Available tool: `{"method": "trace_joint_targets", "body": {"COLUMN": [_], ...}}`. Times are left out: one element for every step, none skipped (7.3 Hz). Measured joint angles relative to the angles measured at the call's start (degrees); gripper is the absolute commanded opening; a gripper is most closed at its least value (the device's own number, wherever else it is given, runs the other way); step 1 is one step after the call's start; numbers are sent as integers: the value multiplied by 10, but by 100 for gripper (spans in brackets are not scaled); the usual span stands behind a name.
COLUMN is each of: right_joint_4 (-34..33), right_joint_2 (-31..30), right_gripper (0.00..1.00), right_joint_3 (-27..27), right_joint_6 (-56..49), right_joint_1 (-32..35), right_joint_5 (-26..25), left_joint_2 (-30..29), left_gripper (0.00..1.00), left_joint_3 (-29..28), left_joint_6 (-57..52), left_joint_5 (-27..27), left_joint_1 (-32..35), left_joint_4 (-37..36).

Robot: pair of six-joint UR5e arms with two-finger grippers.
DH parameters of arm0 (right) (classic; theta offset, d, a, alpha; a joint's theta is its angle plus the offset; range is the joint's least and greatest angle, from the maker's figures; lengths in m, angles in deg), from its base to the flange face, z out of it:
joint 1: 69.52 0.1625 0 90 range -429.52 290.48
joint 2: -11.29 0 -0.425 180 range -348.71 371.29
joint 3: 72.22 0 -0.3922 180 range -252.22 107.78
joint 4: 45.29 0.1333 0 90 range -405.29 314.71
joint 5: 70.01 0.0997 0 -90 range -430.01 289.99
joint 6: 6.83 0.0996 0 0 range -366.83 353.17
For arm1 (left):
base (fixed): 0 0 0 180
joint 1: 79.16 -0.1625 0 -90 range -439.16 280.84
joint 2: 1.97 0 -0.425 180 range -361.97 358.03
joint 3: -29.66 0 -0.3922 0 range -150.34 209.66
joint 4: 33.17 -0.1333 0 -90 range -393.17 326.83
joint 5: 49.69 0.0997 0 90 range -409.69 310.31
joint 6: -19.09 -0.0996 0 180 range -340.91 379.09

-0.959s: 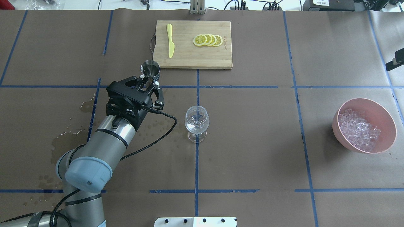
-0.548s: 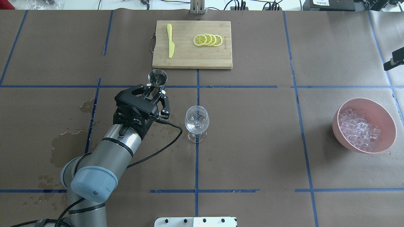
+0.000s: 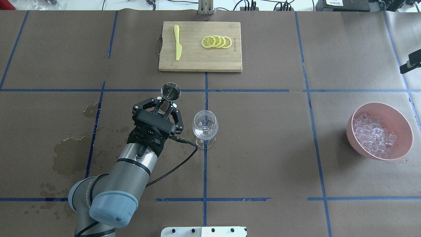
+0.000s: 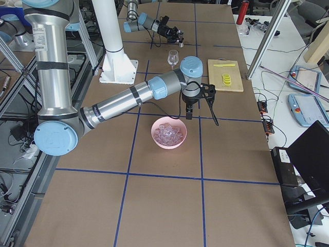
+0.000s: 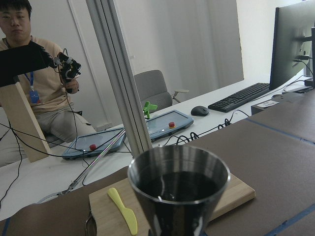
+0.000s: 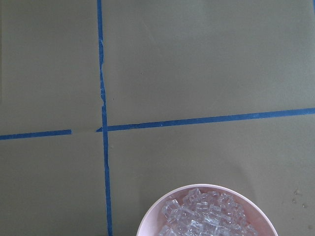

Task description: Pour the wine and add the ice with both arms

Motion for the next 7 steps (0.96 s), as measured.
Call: {"method": "trace_joint_targets", "body": {"right_joint_4": [0,0,0,0,0,0,0], "right_joint_2": [0,0,0,0,0,0,0], "right_gripper": [100,100,100,100,100,100,100], "right_joint_3": [0,0,0,0,0,0,-1], "right_joint_6": [0,0,0,0,0,0,-1], "right_joint_1": [0,0,0,0,0,0,0], "right_joint_5": [0,-1,-1,-1,-1,-1,-3], "left_joint_2": [-1,-3,-7,-11,-16,-21,-23], "left_gripper": [0,0,0,0,0,0,0], "left_joint_3": [-2,-1,-2,-4,-6,-9,-14], "left_joint_6": [-2,-17,-46,-77,-112,-142,-164], "left_joint_5": [6,8,14,27,46,64,76], "left_joint_1": [-6,-10,-13,-19,-28,-40,-48], "left_joint_4": [-4,-5,-6,-6,-7,-7,-7]}}
